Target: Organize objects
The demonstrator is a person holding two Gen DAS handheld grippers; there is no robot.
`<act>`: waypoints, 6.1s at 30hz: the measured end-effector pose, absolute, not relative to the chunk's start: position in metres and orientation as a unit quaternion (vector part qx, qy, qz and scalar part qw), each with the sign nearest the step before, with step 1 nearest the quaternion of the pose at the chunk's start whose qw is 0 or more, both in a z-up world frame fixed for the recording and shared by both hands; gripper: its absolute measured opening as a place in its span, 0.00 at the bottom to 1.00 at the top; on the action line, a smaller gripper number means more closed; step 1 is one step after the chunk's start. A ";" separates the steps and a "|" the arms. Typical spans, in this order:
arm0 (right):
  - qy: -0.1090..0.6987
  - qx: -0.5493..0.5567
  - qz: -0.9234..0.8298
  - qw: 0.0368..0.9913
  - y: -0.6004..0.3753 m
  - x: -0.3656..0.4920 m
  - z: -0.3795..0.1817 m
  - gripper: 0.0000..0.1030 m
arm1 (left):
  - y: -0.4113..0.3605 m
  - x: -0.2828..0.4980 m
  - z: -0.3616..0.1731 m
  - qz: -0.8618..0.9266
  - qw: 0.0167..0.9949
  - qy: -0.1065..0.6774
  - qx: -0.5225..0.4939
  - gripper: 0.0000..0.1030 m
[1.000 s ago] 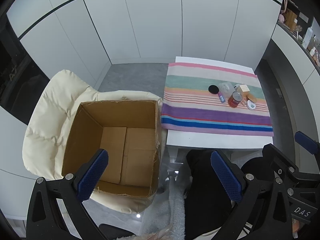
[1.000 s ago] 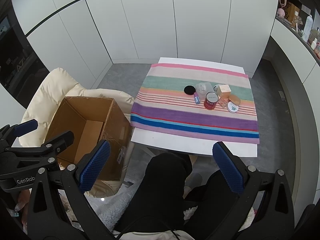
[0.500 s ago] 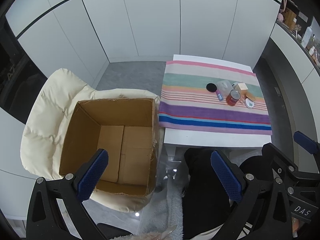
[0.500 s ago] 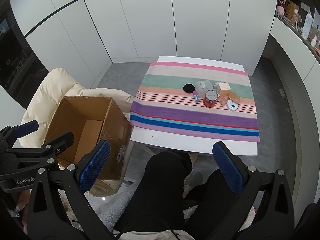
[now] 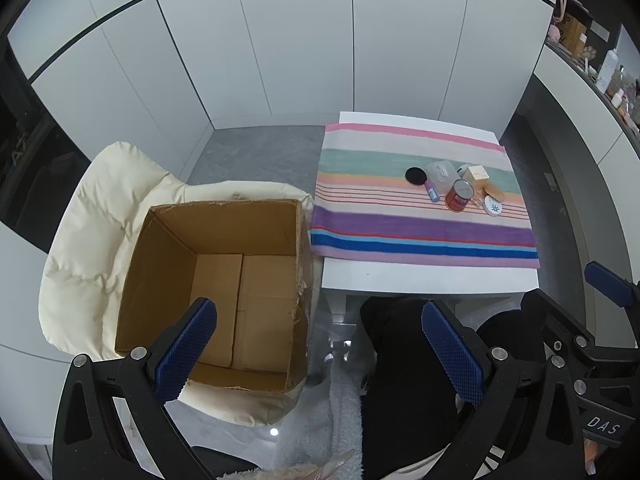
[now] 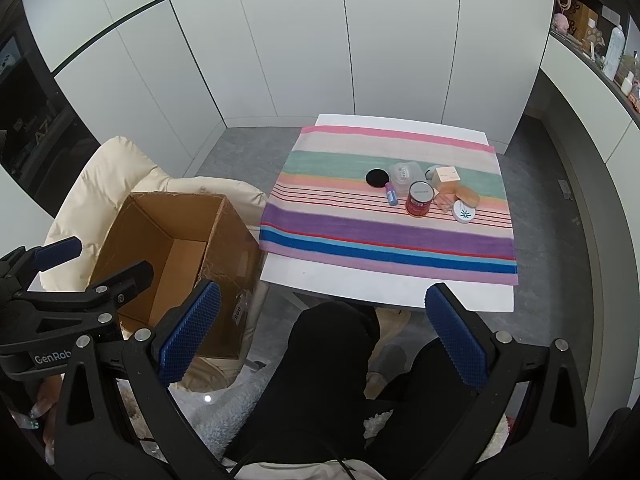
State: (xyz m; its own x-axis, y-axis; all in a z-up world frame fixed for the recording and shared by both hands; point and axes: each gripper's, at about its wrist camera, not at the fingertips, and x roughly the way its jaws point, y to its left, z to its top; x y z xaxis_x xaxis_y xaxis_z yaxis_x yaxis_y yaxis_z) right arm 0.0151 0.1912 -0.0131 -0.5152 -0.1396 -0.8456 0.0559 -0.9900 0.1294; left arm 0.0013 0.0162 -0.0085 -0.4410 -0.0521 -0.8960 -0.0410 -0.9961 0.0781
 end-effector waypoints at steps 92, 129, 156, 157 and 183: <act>-0.030 0.478 -0.875 -0.066 0.448 -0.224 -0.354 0.58 | 0.314 -0.283 -0.344 -0.830 -0.063 -0.076 0.550 0.53; -0.014 0.334 -0.942 -0.039 0.420 -0.209 -0.065 0.58 | 0.248 -0.259 -0.082 -0.898 -0.026 -0.051 0.436 0.53; -0.006 0.294 -0.956 -0.012 0.390 -0.174 0.036 0.58 | 0.233 -0.223 0.001 -0.916 -0.044 -0.043 0.395 0.53; -0.005 0.294 -0.956 -0.011 0.390 -0.173 0.036 0.58 | 0.232 -0.222 0.001 -0.916 -0.044 -0.043 0.395 0.53; -0.005 0.317 -0.948 -0.033 0.396 -0.034 0.012 0.58 | 0.180 -0.091 -0.008 -0.913 -0.060 -0.058 0.398 0.53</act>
